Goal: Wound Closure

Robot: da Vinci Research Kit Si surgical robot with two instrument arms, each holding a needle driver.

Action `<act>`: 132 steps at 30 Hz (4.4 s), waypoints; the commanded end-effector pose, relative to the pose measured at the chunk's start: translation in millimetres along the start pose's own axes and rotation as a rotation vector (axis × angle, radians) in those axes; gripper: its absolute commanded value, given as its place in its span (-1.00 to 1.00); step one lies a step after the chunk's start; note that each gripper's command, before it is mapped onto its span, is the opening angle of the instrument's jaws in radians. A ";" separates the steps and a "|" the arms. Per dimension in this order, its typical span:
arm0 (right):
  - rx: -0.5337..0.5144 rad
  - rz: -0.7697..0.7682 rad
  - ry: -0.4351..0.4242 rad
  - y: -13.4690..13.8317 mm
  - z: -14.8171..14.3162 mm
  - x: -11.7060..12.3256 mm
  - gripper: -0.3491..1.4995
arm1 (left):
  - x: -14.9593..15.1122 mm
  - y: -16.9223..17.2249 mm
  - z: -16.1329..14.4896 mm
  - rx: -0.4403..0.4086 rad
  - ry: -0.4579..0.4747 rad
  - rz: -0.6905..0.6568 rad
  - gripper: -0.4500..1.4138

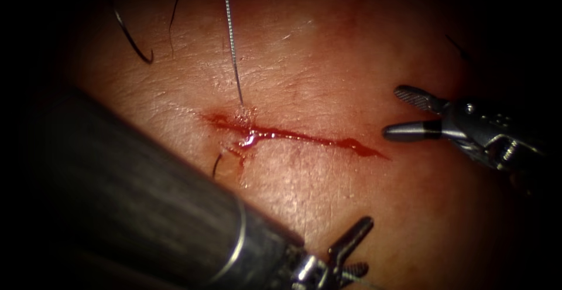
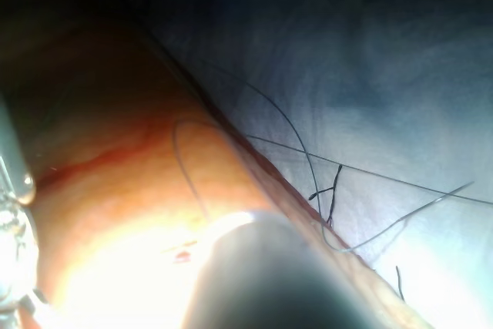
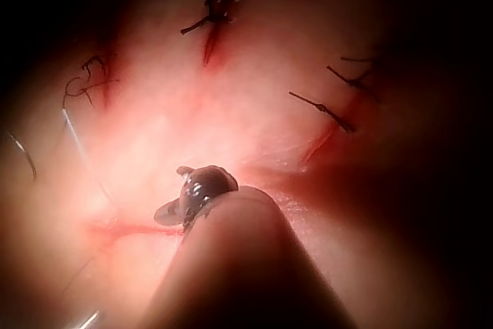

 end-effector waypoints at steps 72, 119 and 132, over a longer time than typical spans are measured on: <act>0.598 -0.131 0.183 -13.3 25.7 -0.8 -0.69 | -17.0 -13.0 -2.4 -0.120 1.011 -0.746 -1.00; 0.479 0.194 0.602 -12.3 22.0 -1.4 -1.00 | -26.8 -5.8 2.6 -0.238 1.222 -0.573 -1.00; 0.403 0.213 0.614 -10.4 20.4 -2.5 -1.00 | -27.4 -5.6 1.1 -0.331 1.308 -0.469 -1.00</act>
